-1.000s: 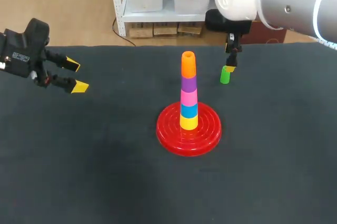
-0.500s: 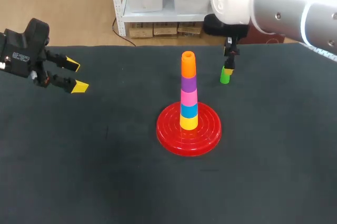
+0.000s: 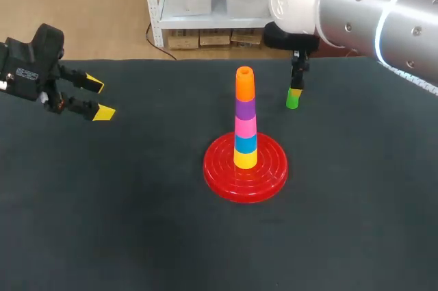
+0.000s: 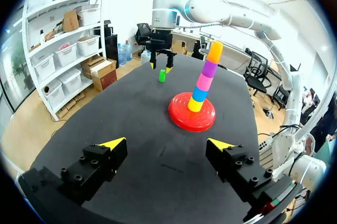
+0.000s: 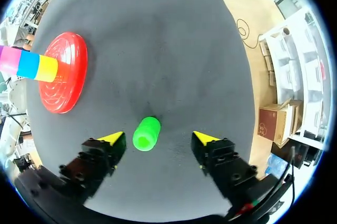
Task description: Pick up and stack the cylinders on the red base in this order: pink,purple,orange,green
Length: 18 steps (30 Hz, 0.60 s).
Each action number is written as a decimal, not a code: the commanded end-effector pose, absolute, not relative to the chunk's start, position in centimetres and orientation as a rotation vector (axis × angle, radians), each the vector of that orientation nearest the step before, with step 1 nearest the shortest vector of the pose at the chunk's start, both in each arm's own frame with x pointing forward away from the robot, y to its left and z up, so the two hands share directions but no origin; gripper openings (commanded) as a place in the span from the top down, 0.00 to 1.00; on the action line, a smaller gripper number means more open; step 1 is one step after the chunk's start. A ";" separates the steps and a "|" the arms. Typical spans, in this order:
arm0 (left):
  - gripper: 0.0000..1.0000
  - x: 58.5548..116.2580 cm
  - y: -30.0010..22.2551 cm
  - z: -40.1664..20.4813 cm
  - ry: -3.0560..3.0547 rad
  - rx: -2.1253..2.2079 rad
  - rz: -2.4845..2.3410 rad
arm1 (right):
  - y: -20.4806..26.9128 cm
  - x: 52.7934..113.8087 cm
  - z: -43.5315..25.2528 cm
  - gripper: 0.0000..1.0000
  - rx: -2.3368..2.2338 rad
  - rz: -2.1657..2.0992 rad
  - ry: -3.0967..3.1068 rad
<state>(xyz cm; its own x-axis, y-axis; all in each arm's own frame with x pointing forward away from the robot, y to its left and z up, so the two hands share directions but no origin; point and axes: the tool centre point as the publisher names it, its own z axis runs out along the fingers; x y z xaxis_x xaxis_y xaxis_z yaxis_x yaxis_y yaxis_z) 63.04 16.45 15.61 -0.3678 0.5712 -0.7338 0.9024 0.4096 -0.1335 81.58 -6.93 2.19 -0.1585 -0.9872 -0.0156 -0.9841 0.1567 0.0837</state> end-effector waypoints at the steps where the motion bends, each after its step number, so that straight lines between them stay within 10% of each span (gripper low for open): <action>1: 0.00 63.0 16.5 15.5 2.063 1.248 -0.716 | -6.8 81.3 2.1 0.55 2.015 -0.114 -2.357; 7: 0.00 63.0 16.5 15.5 2.063 1.248 -0.716 | -6.7 81.0 1.8 0.73 2.010 -0.124 -2.357; 10: 0.00 63.0 16.5 15.5 2.063 1.248 -0.716 | -6.8 80.8 1.6 1.00 2.002 -0.128 -2.355; 18: 0.00 63.0 16.5 15.5 2.063 1.248 -0.716 | -6.6 80.8 5.7 1.00 2.048 -0.075 -2.369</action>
<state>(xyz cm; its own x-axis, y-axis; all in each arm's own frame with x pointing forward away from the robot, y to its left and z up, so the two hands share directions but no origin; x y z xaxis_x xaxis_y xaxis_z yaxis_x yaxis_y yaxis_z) 63.04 16.45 15.61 -0.3678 0.5712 -0.7338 0.9024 0.4096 -0.1335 81.82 -6.64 3.34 -0.1661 -0.9860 -0.0157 -0.9836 0.1645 0.0739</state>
